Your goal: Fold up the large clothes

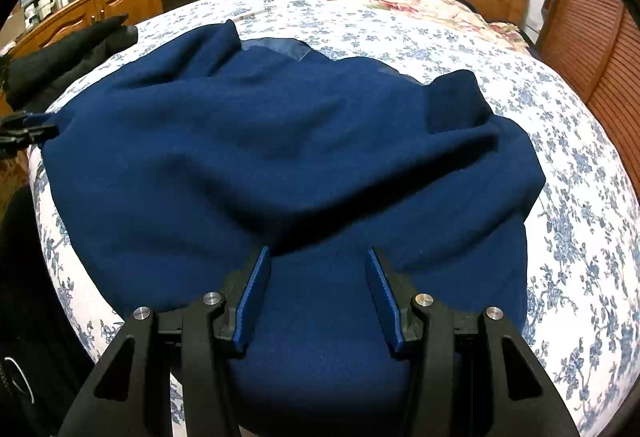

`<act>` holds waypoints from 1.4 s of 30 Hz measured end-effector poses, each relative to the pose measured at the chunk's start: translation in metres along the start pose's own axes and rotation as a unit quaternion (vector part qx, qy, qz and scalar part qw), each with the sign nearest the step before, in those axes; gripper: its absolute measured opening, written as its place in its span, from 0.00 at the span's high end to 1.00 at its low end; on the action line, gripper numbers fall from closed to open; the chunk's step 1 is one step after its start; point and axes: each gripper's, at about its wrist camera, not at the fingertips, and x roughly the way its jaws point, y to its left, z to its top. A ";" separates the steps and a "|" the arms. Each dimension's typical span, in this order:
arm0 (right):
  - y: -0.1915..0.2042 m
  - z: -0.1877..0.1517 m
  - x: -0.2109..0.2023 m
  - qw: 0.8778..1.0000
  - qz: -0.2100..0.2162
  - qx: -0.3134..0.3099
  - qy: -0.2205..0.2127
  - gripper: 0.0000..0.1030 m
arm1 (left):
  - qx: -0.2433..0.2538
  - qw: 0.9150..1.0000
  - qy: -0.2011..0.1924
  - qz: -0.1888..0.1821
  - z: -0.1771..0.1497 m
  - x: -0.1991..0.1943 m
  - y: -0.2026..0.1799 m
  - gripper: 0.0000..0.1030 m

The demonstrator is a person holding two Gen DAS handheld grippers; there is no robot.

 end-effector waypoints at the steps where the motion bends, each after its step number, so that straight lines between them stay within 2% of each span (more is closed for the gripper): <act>1: 0.000 0.000 0.000 1.000 0.001 0.000 0.000 0.49 | 0.001 1.000 -0.002 0.002 -0.001 0.000 -0.001 0.28; 7: 0.000 -0.001 -0.002 1.000 -0.002 -0.004 -0.002 0.49 | -0.004 1.000 -0.007 0.003 -0.005 -0.002 -0.005 0.28; 9: 0.000 -0.001 -0.001 1.000 -0.002 -0.004 -0.003 0.49 | -0.007 1.000 -0.010 -0.003 -0.008 -0.004 -0.006 0.32; 14: 0.000 -0.001 -0.001 1.000 -0.003 -0.004 -0.003 0.48 | -0.019 0.999 -0.010 -0.026 -0.010 -0.007 -0.008 0.49; 19: -0.001 -0.001 -0.001 1.000 -0.003 -0.007 -0.003 0.48 | -0.028 0.999 -0.005 -0.040 -0.010 -0.007 -0.010 0.59; 21: -0.001 -0.001 -0.001 1.000 -0.003 -0.008 -0.004 0.48 | -0.034 0.998 0.000 -0.047 -0.008 -0.007 -0.009 0.68; 22: -0.001 -0.001 -0.001 1.000 -0.003 -0.008 -0.004 0.48 | -0.030 0.998 0.002 -0.047 -0.006 -0.008 -0.011 0.81; 24: -0.002 -0.001 -0.001 1.000 -0.002 -0.009 -0.005 0.48 | -0.019 0.999 -0.009 -0.044 -0.001 -0.018 -0.016 0.87; 27: -0.004 -0.002 -0.001 1.000 0.000 -0.010 -0.006 0.48 | 0.007 0.999 -0.031 -0.036 0.012 -0.036 -0.030 0.90; 33: -0.010 -0.005 -0.008 1.000 0.011 -0.001 -0.012 0.48 | 0.050 0.995 -0.077 -0.047 0.047 -0.069 -0.064 0.90; 42: -0.042 -0.019 -0.044 0.998 -0.001 0.038 -0.052 0.48 | 0.142 0.979 -0.122 -0.083 0.101 -0.088 -0.159 0.91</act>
